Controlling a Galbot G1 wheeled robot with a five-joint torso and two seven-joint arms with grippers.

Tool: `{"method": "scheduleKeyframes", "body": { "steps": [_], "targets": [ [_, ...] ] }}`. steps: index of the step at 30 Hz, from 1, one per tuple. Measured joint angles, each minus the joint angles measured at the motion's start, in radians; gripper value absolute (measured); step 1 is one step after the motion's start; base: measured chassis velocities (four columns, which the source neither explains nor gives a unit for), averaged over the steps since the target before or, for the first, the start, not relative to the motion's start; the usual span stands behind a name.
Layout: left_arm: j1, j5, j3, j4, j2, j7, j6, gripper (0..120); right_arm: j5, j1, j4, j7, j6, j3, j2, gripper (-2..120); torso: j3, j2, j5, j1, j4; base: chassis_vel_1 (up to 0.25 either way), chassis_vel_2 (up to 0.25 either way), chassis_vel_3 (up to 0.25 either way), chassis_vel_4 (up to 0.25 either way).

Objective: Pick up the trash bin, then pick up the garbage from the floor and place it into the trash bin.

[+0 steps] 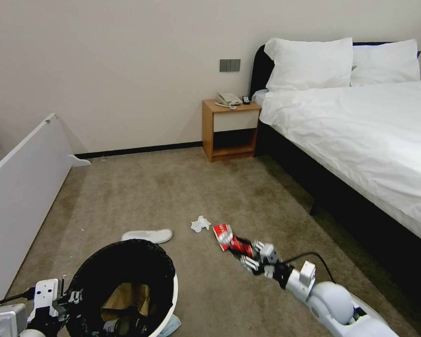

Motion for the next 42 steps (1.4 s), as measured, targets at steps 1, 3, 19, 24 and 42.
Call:
{"method": "scheduleKeyframes", "body": {
  "steps": [1, 3, 19, 24, 42],
  "targets": [
    [0.000, 0.000, 0.000, 0.000, 0.000, 0.000, 0.000, 3, 0.000, 0.000, 0.000, 0.000, 0.000, 0.000, 0.000, 41, 0.000, 0.000, 0.0000, 0.000, 0.0000, 0.000, 0.000, 0.000, 0.000],
    [-0.006, 0.000, 0.000, 0.001, 0.002, 0.000, 0.001, 3, 0.094, 0.046, 0.067, 0.003, -0.026, -0.021, -0.001, 41, 0.000, 0.000, 0.0002, 0.000, 0.0000, 0.000, 0.000, 0.000, 0.000],
    [-0.050, -0.003, -0.017, 0.012, 0.008, -0.008, 0.007, 3, 0.407, 0.534, 0.126, 0.063, -0.140, -0.413, 0.175, 41, 0.000, 0.000, -0.0001, 0.000, -0.0001, 0.000, 0.000, 0.000, 0.000],
    [-0.057, -0.006, -0.019, 0.015, 0.007, -0.007, 0.007, 3, 0.400, 0.557, 0.096, 0.063, -0.140, -0.493, 0.226, 41, 0.000, 0.000, 0.0000, 0.000, -0.0001, 0.000, 0.000, 0.000, 0.000],
    [-0.061, -0.008, -0.023, 0.009, 0.008, -0.006, 0.009, 3, 0.303, 0.530, 0.015, 0.084, -0.140, -0.659, 0.193, 41, 0.000, 0.000, 0.0002, 0.000, -0.0001, 0.000, 0.000, 0.000, 0.000]
  ]
}}
